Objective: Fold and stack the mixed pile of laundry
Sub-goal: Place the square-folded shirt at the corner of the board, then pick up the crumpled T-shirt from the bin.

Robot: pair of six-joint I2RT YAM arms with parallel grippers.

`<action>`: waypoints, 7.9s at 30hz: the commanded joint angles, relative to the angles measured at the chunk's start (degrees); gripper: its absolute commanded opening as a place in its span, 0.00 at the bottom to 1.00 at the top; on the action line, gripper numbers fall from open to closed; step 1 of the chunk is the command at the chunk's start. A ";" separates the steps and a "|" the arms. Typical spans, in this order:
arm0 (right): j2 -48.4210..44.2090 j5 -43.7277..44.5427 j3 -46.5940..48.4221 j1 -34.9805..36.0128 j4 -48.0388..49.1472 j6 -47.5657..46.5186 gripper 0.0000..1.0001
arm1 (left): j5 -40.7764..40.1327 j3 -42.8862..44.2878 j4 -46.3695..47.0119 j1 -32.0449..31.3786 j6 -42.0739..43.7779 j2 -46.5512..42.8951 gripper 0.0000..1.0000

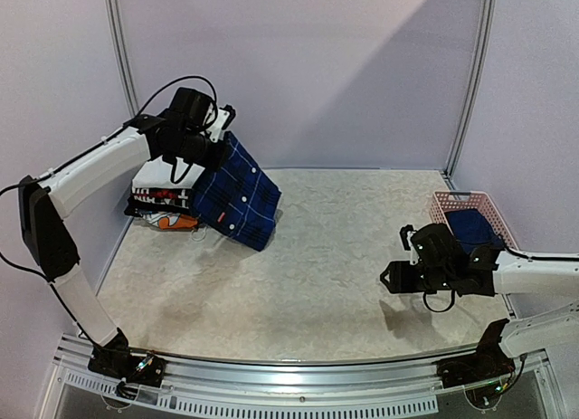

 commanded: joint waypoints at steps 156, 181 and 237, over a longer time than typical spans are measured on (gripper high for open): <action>0.02 9.34 17.61 3.73 -13.93 -3.70 0.99 | -10.61 -27.64 12.44 6.00 -19.99 -26.36 1.00; -0.33 9.70 26.93 -36.32 -22.22 2.26 0.98 | -16.55 -47.22 13.17 -26.39 -26.14 -27.14 1.00; 45.26 -2.84 41.10 -58.48 -16.50 1.96 0.00 | -13.26 -63.90 29.48 -32.57 -26.29 -28.08 1.00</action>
